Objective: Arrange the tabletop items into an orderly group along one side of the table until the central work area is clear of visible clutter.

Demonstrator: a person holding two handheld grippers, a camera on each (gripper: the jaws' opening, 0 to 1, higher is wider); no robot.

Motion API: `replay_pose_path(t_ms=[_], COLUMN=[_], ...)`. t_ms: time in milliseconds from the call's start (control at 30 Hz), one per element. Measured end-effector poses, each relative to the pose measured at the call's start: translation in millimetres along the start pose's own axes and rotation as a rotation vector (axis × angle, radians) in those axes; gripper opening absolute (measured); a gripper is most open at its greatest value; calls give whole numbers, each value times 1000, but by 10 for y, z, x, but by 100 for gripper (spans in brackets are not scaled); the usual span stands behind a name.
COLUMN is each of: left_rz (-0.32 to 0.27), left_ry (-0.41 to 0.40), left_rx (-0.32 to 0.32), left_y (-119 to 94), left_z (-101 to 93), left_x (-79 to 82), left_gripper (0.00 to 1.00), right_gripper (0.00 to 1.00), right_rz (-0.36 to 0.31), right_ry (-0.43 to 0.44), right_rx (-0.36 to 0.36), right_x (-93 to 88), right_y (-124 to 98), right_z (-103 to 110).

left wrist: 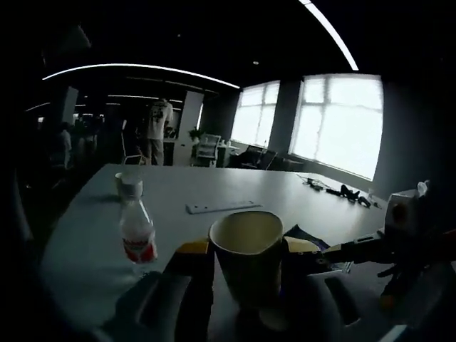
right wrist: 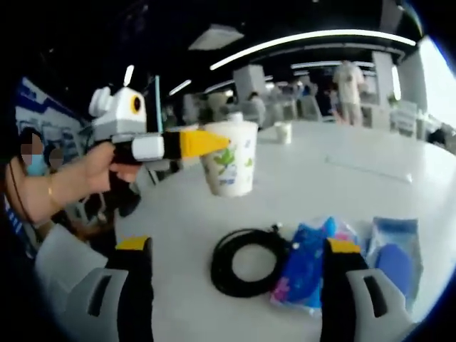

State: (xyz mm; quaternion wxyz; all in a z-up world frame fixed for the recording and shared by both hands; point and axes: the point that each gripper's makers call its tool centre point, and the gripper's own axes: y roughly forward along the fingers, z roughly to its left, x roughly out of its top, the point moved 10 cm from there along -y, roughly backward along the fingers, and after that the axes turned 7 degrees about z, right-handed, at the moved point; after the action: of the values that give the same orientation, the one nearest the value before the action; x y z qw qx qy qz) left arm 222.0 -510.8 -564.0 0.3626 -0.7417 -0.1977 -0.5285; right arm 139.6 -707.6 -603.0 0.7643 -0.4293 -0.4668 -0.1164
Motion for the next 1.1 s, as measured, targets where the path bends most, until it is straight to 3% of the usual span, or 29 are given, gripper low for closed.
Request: replay_pose_path(t_ms=[167,300,467,1000,1033,1100], left_rz=[-23,-14,4,-29,-54,-33], left_ry=[16,77,82,44,62,110], left_rx=[11,57,91,193,205,215], left_y=[76,165,269,585,594,628], left_z=[43,81,152,431,434,426], left_x=[8,5,-26,-168,-154,-165], left_gripper=[35,35,35,35,35,35], right_gripper=[100,100,100,97,97,96], right_rz=[6,9,5,14,15,16], right_ry=[-7,2,9,16,18,26], right_rx=[-20,-37,-42,-68,-68,-68], right_x=[-16,-39,-56,-149,-157,-176], right_y=[-23,-53,-65,-16,-10,9], right_z=[-34,-86,-122,-250,-252,-261])
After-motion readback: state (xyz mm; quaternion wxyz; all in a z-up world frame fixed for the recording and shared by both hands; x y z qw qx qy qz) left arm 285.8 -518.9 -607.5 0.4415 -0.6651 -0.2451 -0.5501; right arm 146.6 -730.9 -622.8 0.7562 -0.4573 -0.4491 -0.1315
